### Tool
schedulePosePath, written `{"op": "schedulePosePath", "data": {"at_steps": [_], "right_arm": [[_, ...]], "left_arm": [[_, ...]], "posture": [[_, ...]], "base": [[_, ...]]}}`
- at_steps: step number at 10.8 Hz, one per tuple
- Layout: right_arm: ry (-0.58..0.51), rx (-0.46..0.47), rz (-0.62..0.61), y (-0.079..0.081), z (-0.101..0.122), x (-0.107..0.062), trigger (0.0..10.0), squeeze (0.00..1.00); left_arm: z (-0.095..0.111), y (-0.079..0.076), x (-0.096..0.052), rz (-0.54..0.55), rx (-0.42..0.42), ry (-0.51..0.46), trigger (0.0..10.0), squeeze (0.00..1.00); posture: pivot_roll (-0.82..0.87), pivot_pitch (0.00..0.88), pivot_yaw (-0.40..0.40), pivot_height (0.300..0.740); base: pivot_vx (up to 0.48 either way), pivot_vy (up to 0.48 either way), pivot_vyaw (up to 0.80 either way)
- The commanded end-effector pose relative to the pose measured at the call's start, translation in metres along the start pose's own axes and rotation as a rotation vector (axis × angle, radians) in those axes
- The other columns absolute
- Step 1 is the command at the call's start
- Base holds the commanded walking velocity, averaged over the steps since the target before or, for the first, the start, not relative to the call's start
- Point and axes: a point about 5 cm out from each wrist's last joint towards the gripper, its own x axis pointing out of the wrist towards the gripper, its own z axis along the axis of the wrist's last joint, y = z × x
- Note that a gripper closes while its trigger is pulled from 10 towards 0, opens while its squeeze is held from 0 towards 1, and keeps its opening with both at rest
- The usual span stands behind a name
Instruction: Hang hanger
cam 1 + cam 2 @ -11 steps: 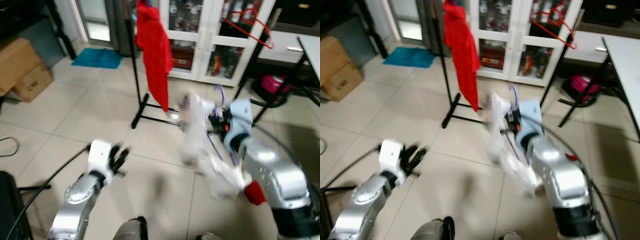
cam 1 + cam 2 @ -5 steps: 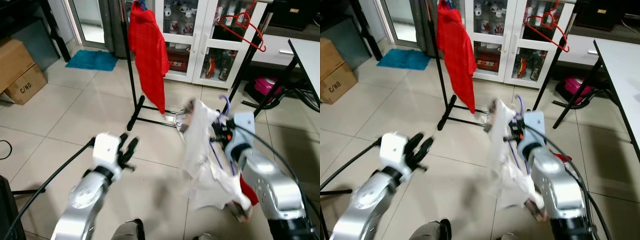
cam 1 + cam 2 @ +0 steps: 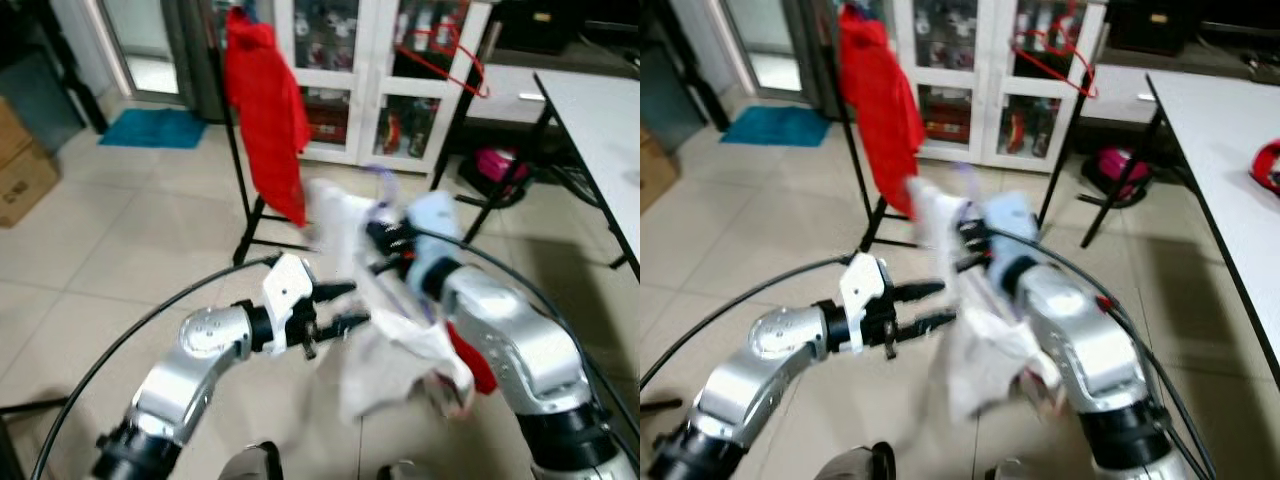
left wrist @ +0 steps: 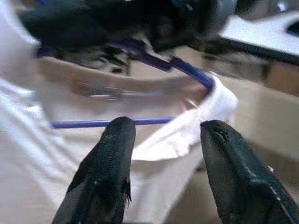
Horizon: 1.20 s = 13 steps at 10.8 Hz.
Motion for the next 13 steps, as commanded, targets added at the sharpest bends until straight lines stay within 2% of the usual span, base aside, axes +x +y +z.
{"op": "schedulePosePath", "data": {"at_steps": [1,3,4,6,7,8,9,13], "right_arm": [[-0.024,-0.018,0.039,0.007,0.011,0.002,10.0,0.00],[-0.042,-0.026,0.084,0.015,0.022,0.005,10.0,0.00],[-0.042,-0.030,0.086,0.017,0.023,0.006,10.0,0.00],[-0.051,-0.032,0.088,0.019,0.027,0.006,10.0,0.00],[-0.057,-0.036,0.101,0.022,0.030,0.007,10.0,0.00],[-0.061,-0.038,0.106,0.023,0.032,0.007,10.0,0.00],[-0.066,-0.041,0.117,0.026,0.033,0.007,10.0,0.00],[-0.071,-0.044,0.119,0.026,0.036,0.008,10.0,0.00]], "left_arm": [[-0.001,-0.002,0.003,-0.092,0.030,0.034,10.0,0.00],[0.001,0.004,0.013,-0.189,0.071,0.025,10.0,0.00],[0.003,-0.001,0.019,-0.250,0.064,0.019,10.0,0.00],[-0.003,-0.002,0.031,-0.263,0.112,0.043,10.0,0.00],[-0.005,0.005,0.040,-0.217,0.137,0.031,10.0,0.00],[-0.005,0.008,0.042,-0.196,0.151,0.027,3.3,0.00],[-0.006,0.008,0.043,-0.190,0.144,0.017,0.0,0.00],[-0.013,0.001,0.048,-0.238,0.121,-0.004,0.0,0.00]], "posture": [[-0.10,0.117,0.039,0.740],[-0.10,0.114,0.066,0.740],[-0.11,0.113,0.079,0.740],[-0.11,0.113,0.086,0.740],[-0.11,0.115,0.087,0.740],[-0.11,0.116,0.087,0.740],[-0.11,0.115,0.087,0.740],[-0.12,0.114,0.080,0.740]], "base": [[0.000,0.000,0.00],[0.000,0.000,0.00],[0.000,0.000,0.00],[0.000,0.000,0.00],[0.000,0.000,0.00],[0.000,0.000,0.00],[0.000,0.000,0.00],[0.000,0.000,0.00]]}}
